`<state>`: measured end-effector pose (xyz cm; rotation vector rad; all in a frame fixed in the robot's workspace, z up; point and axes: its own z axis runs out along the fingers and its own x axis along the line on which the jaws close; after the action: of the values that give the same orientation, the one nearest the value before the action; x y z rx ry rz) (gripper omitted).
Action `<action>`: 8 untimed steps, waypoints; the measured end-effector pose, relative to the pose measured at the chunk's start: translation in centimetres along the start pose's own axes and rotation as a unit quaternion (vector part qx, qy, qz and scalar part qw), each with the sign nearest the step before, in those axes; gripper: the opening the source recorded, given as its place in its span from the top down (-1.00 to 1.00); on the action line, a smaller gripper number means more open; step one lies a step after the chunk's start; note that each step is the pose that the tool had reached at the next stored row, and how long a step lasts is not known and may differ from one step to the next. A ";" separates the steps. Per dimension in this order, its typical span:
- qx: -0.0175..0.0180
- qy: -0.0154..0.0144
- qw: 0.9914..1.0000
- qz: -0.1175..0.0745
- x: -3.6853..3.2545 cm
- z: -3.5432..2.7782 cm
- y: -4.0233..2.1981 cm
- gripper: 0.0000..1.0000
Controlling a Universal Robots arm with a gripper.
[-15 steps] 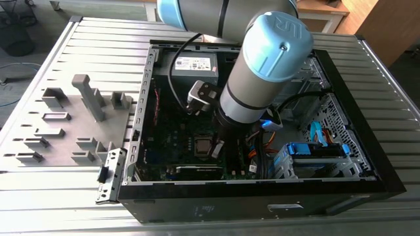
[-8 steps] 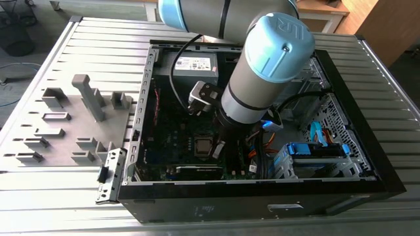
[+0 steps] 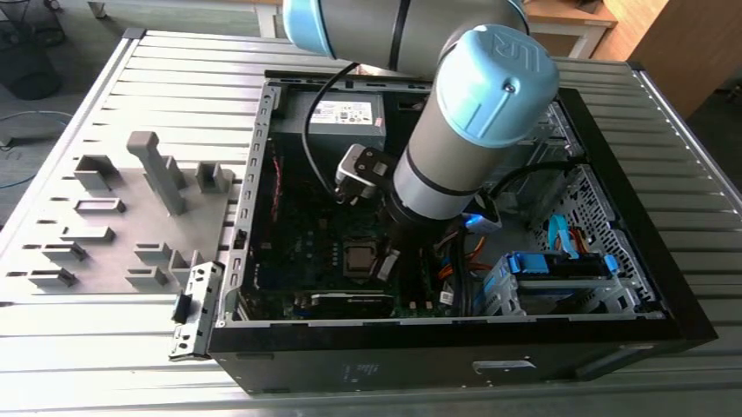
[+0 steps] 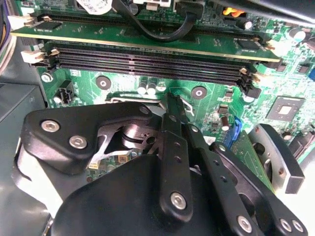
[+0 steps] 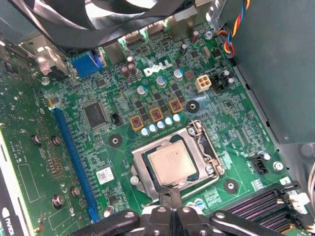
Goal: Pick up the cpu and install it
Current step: 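Install the first cpu locking lever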
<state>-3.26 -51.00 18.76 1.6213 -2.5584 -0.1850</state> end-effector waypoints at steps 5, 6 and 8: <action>-0.001 0.000 1.000 0.000 -0.03 0.07 -0.05 0.79; -0.001 0.000 1.000 0.000 -0.02 0.07 -0.04 0.79; -0.001 0.000 1.000 0.000 -0.02 0.07 -0.05 0.79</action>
<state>-3.22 -51.00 18.68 1.6208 -2.5572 -0.1863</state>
